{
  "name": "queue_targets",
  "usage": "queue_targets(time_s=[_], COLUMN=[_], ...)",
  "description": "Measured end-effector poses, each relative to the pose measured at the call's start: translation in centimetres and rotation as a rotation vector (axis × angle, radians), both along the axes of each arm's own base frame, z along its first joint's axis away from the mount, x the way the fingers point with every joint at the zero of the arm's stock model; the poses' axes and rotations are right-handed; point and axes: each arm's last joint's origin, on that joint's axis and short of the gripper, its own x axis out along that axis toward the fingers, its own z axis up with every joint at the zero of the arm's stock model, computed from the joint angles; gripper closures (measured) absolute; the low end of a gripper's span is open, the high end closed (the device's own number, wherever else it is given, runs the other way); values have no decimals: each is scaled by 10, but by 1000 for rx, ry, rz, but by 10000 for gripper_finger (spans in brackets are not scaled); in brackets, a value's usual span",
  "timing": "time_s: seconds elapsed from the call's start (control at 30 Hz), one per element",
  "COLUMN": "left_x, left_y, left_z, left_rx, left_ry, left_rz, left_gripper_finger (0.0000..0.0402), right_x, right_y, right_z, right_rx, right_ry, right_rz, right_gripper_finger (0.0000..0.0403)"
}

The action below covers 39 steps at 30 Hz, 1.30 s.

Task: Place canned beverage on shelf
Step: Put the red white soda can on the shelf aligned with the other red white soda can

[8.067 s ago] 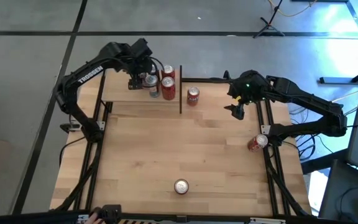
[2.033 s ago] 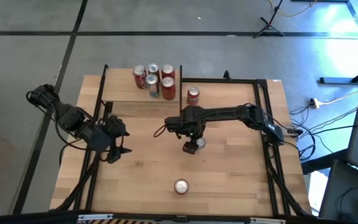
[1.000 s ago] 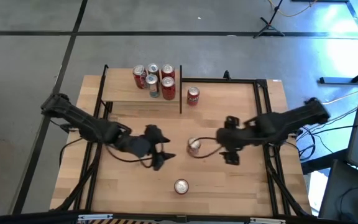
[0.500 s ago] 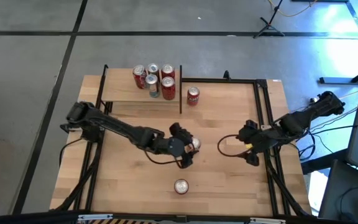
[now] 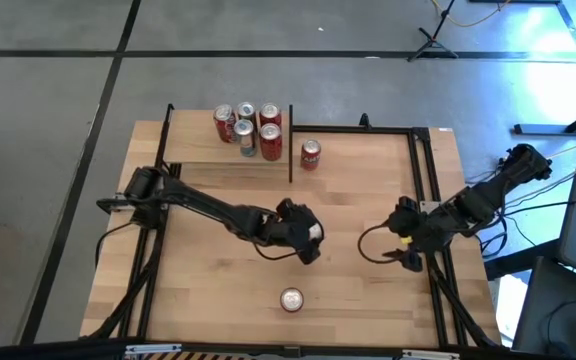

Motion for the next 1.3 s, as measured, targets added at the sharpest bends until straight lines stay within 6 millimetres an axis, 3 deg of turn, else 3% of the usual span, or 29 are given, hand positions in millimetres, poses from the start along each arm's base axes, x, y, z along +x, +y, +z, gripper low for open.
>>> queue_targets(time_s=[0.47, 0.63, 0.8, 0.9, 1.0, 1.3], left_x=[9, 8, 3, -5, -20, -86], left_y=[1, 3, 6, 4, 4, 16], left_z=[-34, -32, -26, -8, 23, 98], left_rx=[-33, -56, -85, -99, -103, -87], left_ry=[49, 41, 68, 54, 18, 33], left_rz=[68, 107, 103, 91, 82, 50], left_gripper_finger=[77, 131, 135, 135, 135, 135], right_x=[0, 0, 0, 1, 1, 3], right_y=[0, 0, -1, -1, -2, -7], right_z=[0, 0, 0, 0, 0, 3], right_rx=[-14, -25, -35, -54, -74, -218], right_ry=[-2, -4, -8, -20, -35, -134], right_rz=[3, 17, 17, 6, -8, -118], right_gripper_finger=[17, 17, 17, 17, 17, 17])
